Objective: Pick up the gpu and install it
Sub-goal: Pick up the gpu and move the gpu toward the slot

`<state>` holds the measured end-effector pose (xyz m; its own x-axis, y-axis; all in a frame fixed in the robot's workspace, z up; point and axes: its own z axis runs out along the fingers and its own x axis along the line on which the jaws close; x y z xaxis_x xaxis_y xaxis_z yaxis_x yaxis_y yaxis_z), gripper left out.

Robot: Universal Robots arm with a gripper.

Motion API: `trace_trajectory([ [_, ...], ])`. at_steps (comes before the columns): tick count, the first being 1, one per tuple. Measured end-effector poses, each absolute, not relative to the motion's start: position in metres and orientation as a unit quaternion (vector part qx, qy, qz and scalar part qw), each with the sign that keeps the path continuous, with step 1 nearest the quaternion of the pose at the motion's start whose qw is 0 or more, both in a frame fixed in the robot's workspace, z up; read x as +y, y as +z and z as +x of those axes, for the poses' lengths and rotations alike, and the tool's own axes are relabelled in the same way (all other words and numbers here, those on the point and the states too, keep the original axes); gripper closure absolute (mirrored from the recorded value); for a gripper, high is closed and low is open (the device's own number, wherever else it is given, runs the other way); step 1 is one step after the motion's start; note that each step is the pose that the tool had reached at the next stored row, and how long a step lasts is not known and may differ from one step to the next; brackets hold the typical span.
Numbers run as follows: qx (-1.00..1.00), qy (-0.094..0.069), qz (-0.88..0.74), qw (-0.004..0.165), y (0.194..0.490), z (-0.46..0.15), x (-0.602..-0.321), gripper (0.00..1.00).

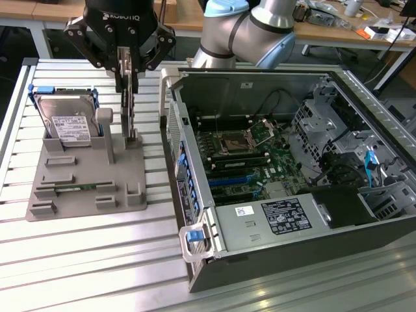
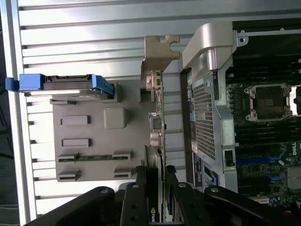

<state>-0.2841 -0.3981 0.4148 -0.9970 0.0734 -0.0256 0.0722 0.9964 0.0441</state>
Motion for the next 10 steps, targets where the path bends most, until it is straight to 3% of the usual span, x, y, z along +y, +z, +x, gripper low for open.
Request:
trace_trajectory([
  [10, 0.999, 0.022, 0.036, 0.014, 0.44, -0.284, -0.398, 0.73],
])
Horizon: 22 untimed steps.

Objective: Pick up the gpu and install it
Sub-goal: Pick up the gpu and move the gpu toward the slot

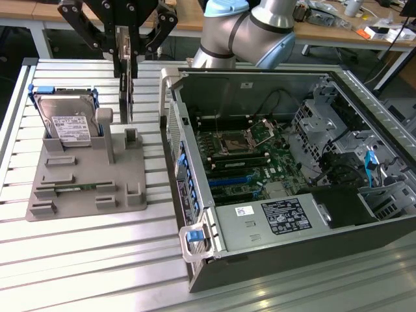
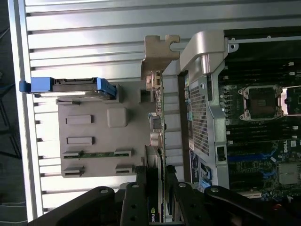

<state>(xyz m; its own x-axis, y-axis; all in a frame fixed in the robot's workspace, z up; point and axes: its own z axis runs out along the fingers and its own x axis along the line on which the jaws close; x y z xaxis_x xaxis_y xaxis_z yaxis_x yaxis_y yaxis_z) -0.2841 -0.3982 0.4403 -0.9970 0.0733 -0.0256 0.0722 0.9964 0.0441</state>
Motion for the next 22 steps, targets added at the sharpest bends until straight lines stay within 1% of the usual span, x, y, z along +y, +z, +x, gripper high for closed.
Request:
trace_trajectory([
  [12, 0.999, 0.022, 0.036, 0.014, 0.468, -0.284, -0.398, 0.73],
  [22, 0.999, 0.022, 0.036, 0.014, 0.484, -0.284, -0.398, 0.73],
])
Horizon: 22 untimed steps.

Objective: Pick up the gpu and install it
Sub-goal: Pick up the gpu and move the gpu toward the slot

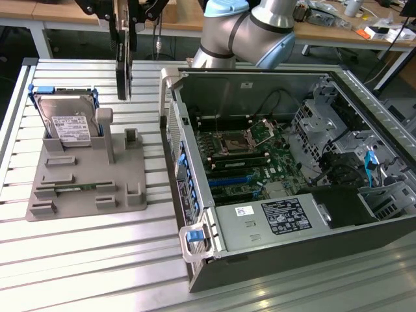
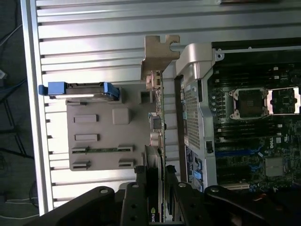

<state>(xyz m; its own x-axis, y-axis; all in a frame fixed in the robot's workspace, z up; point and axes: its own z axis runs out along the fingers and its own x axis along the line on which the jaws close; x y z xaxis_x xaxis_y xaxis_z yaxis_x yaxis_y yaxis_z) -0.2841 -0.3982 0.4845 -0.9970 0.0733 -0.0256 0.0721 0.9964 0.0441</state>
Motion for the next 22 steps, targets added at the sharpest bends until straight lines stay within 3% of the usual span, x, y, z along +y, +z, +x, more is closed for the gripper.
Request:
trace_trajectory([
  [22, 0.999, 0.022, 0.036, 0.014, 0.529, -0.284, -0.398, 0.73],
])
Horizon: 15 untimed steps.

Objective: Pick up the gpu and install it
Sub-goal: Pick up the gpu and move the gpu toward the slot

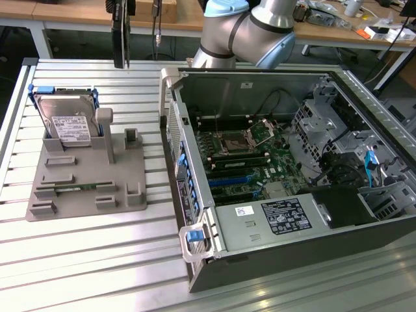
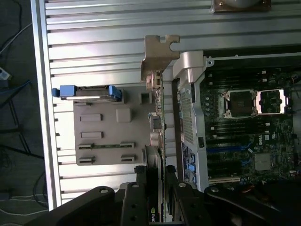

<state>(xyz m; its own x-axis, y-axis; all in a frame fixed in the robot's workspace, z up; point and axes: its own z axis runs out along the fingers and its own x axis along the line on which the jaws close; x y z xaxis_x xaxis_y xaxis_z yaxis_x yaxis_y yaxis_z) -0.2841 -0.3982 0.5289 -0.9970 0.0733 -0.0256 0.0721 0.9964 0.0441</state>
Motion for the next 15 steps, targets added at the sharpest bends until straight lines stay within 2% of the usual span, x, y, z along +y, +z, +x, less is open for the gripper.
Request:
trace_trajectory([
  [15, 0.999, 0.022, 0.036, 0.014, 0.562, -0.284, -0.398, 0.73],
])
